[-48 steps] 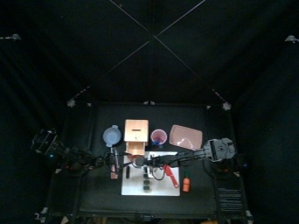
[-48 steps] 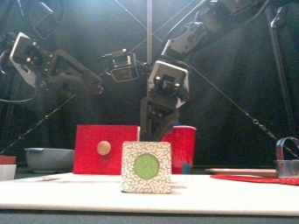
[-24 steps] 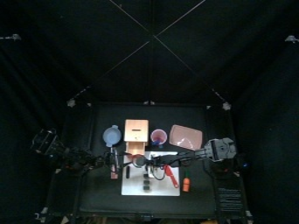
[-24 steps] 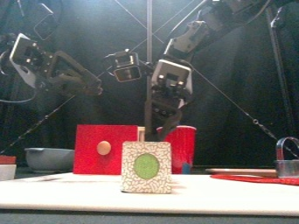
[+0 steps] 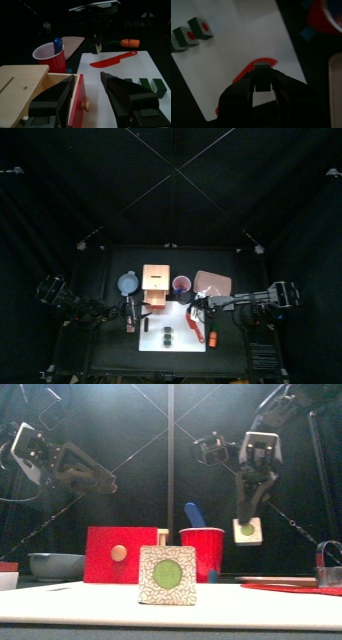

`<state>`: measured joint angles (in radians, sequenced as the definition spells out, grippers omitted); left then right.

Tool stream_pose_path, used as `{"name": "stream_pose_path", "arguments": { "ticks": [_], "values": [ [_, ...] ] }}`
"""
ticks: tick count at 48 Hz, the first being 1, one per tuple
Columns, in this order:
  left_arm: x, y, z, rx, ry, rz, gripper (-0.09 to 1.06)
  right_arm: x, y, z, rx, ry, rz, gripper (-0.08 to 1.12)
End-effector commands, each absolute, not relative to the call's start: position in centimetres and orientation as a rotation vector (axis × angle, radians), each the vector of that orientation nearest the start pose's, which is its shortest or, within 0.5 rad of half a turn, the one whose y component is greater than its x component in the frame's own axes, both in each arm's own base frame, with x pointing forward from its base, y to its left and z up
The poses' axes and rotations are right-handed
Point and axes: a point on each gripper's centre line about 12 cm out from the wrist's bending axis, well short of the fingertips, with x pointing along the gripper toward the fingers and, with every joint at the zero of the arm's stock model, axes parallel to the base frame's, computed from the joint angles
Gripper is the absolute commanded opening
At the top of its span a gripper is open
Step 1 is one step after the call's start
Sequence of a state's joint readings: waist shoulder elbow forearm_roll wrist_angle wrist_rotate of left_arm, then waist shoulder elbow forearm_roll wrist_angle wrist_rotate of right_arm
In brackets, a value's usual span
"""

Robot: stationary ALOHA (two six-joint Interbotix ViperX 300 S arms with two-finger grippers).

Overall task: Place sushi on board then cut the sushi with the knife then place the pieces on the plate
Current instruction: Place the 4 sushi pieces on the plate

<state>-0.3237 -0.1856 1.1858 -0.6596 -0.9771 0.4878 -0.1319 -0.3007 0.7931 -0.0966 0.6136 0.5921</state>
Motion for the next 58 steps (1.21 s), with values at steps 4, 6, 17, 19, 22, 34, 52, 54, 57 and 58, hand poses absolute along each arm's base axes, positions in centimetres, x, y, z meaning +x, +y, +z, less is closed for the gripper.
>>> {"name": "stream_pose_path", "arguments": {
  "ticks": [4, 6, 17, 19, 22, 34, 52, 54, 57, 58],
  "values": [
    [27.8, -2.9, 17.4, 0.127, 0.104, 0.207, 0.83, 25.3, -9.0, 19.2, 0.674, 0.912, -0.68, 0.56],
    [27.9, -3.0, 17.5, 0.126, 0.1, 0.206, 0.83, 24.8, -10.3, 19.1, 0.724, 0.888, -0.751, 0.56],
    [28.2, -3.3, 17.9, 0.139, 0.083, 0.183, 0.83, 23.4, -15.0, 18.0, 0.845, 0.812, -0.962, 0.57],
    [28.2, -3.4, 18.0, 0.14, 0.076, 0.177, 0.83, 23.3, -15.6, 17.6, 0.85, 0.802, -0.977, 0.57],
    [28.3, -3.5, 18.2, 0.145, 0.07, 0.17, 0.83, 23.4, -16.1, 17.1, 0.855, 0.791, -0.983, 0.58],
    [28.3, -3.9, 18.2, 0.158, 0.063, 0.146, 0.83, 24.8, -16.9, 16.4, 0.831, 0.735, -0.932, 0.75],
    [28.1, -4.0, 18.1, 0.164, 0.064, 0.135, 0.83, 24.0, -16.4, 16.7, 0.829, 0.78, -0.962, 0.89],
    [28.1, -4.0, 18.1, 0.164, 0.064, 0.135, 0.83, 23.9, -16.1, 17.0, 0.825, 0.783, -0.958, 0.89],
    [28.2, -4.0, 18.1, 0.163, 0.065, 0.136, 0.83, 24.1, -14.9, 17.7, 0.8, 0.799, -0.928, 0.89],
    [28.2, -4.0, 18.1, 0.162, 0.064, 0.135, 0.83, 24.2, -14.4, 17.9, 0.789, 0.806, -0.916, 0.89]
  ]
}}
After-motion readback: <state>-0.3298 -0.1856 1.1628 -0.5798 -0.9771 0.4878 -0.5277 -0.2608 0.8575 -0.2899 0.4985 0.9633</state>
